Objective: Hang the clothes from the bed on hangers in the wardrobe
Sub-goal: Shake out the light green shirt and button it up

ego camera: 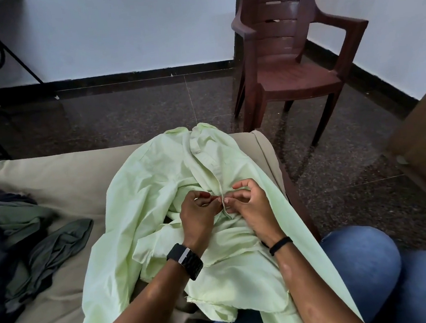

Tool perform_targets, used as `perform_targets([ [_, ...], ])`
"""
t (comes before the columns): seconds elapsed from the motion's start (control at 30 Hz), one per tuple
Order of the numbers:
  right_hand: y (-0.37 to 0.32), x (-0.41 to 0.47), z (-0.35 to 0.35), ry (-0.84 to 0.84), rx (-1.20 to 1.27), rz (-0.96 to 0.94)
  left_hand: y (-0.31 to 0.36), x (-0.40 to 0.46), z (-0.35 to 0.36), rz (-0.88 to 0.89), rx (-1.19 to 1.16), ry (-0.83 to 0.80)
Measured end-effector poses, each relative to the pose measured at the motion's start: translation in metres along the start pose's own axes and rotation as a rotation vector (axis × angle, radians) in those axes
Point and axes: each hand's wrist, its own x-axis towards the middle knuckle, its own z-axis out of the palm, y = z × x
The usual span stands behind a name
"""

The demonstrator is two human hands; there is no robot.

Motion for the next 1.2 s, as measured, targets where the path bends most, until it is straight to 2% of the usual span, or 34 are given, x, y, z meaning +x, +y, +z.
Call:
perform_targets([
  [0.3, -0.004, -0.005, 0.008, 0.129, -0.117, -0.116, 0.01, 0.004, 0.0, -0.007, -0.006, -0.078],
  [0.43, -0.01, -0.002, 0.007, 0.134, -0.069, -0.077, 0.02, 0.01, 0.004, 0.027, 0.007, -0.096],
  [0.53, -0.022, 0.005, 0.006, 0.138, 0.03, -0.019, 0.038, 0.018, 0.009, 0.016, -0.033, -0.14],
  [0.63, -0.046, 0.021, 0.003, 0.131, 0.14, 0.006, 0.061, 0.031, 0.015, 0.039, -0.108, -0.287],
  [0.77, -0.096, 0.056, -0.008, -0.048, 0.502, 0.081, 0.11, 0.066, 0.025, 0.043, -0.191, -0.54],
  [0.83, -0.118, 0.074, -0.013, -0.11, 0.624, 0.123, 0.13, 0.083, 0.033, 0.045, -0.226, -0.616],
  [0.9, -0.132, 0.088, -0.012, -0.063, 0.517, 0.101, 0.139, 0.096, 0.043, 0.076, -0.197, -0.592],
  [1.03, -0.116, 0.089, 0.0, 0.194, -0.033, 0.022, 0.118, 0.104, 0.048, 0.088, 0.009, -0.526],
  [1.13, -0.089, 0.071, 0.012, 0.232, -0.194, 0.002, 0.093, 0.105, 0.041, 0.072, 0.089, -0.559],
  [1.2, -0.072, 0.059, 0.017, 0.272, -0.301, -0.022, 0.08, 0.105, 0.034, 0.106, 0.198, -0.513],
])
